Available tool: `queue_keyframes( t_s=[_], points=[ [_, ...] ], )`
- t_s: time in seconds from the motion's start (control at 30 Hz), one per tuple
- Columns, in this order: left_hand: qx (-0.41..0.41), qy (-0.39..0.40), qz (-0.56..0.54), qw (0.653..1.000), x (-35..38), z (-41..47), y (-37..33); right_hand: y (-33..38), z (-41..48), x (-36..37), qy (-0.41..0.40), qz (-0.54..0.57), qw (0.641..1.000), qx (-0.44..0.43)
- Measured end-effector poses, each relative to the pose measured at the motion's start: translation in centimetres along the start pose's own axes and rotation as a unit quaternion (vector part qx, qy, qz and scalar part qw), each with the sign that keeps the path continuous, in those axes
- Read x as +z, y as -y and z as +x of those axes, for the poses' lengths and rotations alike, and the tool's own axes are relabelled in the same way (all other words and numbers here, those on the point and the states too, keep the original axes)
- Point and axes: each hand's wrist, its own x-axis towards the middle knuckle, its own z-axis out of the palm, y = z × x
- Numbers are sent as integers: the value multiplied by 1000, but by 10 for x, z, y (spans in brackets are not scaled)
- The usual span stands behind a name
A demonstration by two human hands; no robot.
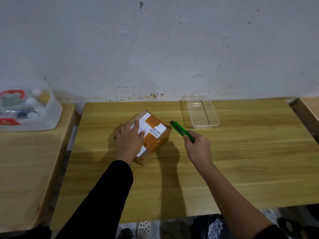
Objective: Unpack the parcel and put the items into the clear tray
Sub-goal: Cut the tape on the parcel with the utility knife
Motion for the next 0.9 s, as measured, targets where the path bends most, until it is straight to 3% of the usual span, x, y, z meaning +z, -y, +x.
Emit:
queue_keyframes(
  t_s=[0.17,0.47,0.7,0.9],
  points=[
    [-129,-7,-49,990,-2,-21,-18,-2,-10,-2,11,-7,1000,-3],
    [-128,-27,-194,972,20,-77,-28,-12,-27,-7,23,-33,999,-16],
    [-122,-20,-337,933,36,-82,-28,-18,-36,-9,37,-38,998,-24],
    [-112,-25,-363,925,35,-77,-28,-16,-33,-9,31,-28,999,-34]
  ],
)
